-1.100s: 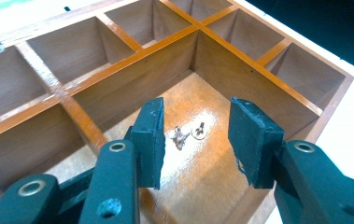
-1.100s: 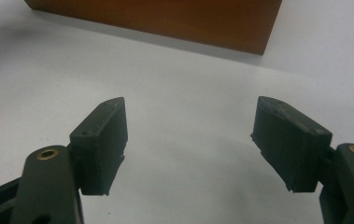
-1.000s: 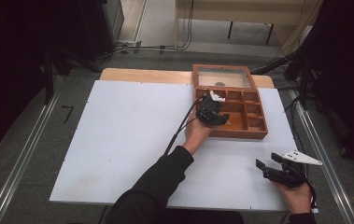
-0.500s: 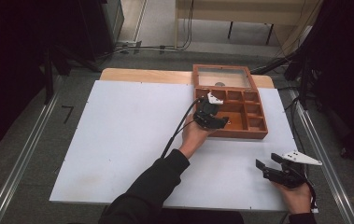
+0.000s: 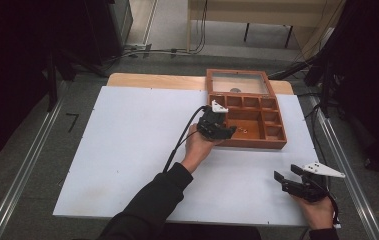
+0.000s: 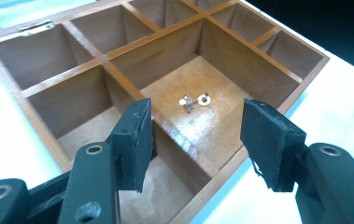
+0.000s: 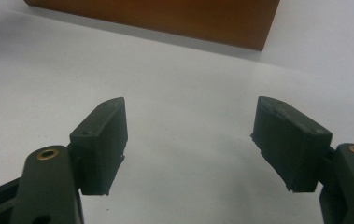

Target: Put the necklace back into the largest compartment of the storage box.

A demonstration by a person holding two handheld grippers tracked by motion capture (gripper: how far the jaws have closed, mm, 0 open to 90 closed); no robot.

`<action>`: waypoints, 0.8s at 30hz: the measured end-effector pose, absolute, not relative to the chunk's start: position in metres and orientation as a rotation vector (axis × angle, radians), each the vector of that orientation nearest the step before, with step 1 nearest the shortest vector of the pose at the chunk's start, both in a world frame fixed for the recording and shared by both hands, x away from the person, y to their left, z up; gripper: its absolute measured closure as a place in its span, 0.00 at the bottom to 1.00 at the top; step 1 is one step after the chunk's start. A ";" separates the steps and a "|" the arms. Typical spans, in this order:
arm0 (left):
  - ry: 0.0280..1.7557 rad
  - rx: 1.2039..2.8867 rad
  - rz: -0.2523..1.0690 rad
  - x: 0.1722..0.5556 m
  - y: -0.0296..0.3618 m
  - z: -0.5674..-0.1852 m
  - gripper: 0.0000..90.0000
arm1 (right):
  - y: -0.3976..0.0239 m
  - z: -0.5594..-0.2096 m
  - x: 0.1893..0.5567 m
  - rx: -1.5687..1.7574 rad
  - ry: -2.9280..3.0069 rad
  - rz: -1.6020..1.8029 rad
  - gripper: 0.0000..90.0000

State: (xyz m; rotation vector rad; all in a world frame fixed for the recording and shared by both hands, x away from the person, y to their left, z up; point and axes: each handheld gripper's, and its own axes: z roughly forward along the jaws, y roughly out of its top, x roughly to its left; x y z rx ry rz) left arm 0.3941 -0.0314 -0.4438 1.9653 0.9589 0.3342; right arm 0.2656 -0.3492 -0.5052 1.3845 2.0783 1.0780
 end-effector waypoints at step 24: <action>1.015 1.911 0.334 0.367 0.019 -0.446 0.42 | -0.348 -0.505 0.264 1.385 2.075 1.069 0.28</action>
